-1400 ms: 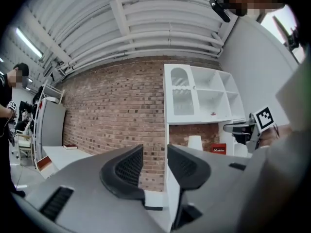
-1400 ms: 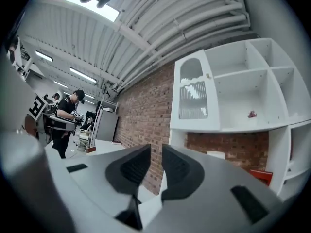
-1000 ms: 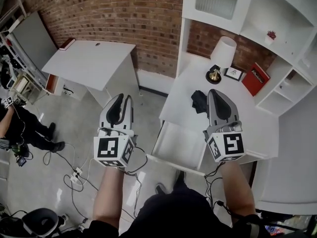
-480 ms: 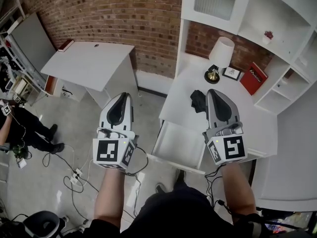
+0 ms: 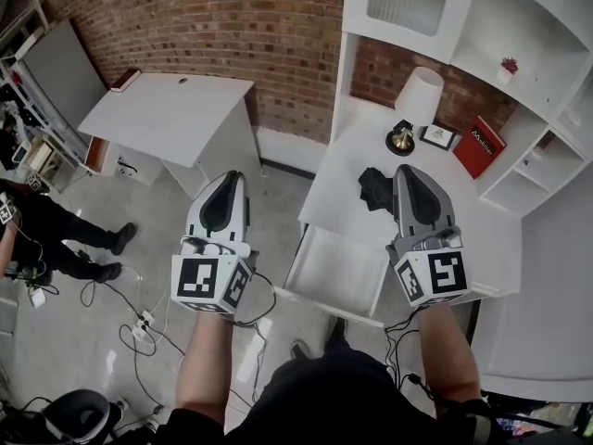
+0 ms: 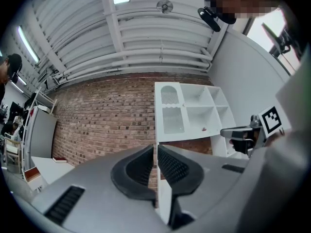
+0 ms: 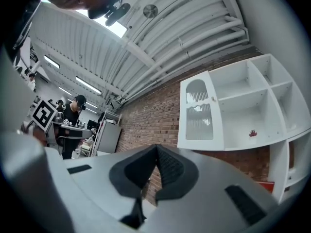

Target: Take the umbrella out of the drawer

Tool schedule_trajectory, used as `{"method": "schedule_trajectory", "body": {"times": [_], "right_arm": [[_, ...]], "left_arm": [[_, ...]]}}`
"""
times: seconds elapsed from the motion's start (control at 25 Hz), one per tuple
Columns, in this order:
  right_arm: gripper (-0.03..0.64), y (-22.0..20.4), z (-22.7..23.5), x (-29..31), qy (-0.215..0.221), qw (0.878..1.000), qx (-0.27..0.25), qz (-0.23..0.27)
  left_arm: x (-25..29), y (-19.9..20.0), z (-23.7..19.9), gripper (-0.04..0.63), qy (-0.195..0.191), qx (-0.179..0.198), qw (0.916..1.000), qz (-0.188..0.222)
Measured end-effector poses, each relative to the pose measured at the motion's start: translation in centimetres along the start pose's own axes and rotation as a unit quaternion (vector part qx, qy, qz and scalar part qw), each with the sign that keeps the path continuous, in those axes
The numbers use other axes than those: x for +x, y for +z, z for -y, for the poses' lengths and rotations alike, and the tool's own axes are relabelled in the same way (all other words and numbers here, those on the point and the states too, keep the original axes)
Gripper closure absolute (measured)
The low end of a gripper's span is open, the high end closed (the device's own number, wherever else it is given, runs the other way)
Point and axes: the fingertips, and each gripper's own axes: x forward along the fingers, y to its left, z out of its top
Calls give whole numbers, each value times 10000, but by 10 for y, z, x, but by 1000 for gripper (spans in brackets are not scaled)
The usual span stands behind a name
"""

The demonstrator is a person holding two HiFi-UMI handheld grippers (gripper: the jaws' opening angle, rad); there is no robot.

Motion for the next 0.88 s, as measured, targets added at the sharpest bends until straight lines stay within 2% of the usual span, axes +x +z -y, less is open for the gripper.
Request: {"method": "schedule_trajectory", "body": {"times": [0.88], "right_arm": [[617, -19, 25, 29, 204, 9994, 274, -48]], "left_arm": [[34, -19, 1, 568, 123, -53, 9997, -182]]}}
